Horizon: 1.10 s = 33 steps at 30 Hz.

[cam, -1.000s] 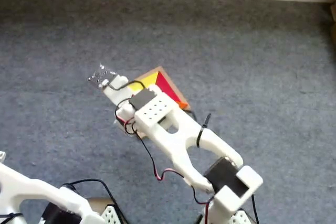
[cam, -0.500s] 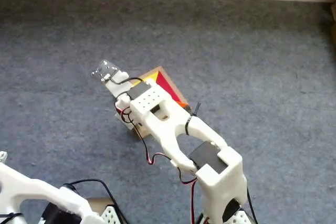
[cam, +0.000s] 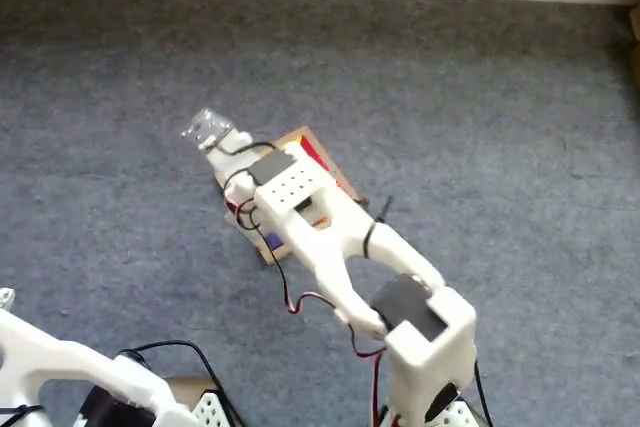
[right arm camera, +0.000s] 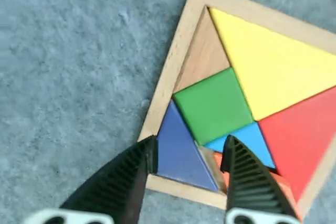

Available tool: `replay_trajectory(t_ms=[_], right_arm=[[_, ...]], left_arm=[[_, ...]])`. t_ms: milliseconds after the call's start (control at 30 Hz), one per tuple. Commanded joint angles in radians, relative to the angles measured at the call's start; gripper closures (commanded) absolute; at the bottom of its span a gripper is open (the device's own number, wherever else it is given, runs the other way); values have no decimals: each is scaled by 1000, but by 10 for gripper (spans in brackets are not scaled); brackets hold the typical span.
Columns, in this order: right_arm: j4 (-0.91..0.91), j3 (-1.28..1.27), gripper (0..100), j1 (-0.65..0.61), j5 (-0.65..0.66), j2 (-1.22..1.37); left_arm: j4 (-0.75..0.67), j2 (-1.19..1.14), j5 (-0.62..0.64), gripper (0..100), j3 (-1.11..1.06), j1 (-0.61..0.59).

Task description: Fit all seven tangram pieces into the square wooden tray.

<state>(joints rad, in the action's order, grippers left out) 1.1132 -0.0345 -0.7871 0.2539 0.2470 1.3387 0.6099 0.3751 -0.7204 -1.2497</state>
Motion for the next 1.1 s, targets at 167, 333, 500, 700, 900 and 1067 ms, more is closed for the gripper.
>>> replay_trajectory(t_ms=[167,333,500,700,900,1067], right_arm=[[45,51,936,294,8,-251],[-13,-19,956,389,8,-228],[-165,-120,957,398,8,-125],[-203,-134,957,338,8,13],[-179,-136,958,278,8,21],[-133,-133,958,275,8,15]], left_arm=[[-6,28,0,995,2,51],[-12,30,0,995,-19,96],[-12,30,0,995,-24,122],[-12,30,0,995,-24,125],[-12,27,0,995,-24,125],[-12,24,0,995,-24,127]])
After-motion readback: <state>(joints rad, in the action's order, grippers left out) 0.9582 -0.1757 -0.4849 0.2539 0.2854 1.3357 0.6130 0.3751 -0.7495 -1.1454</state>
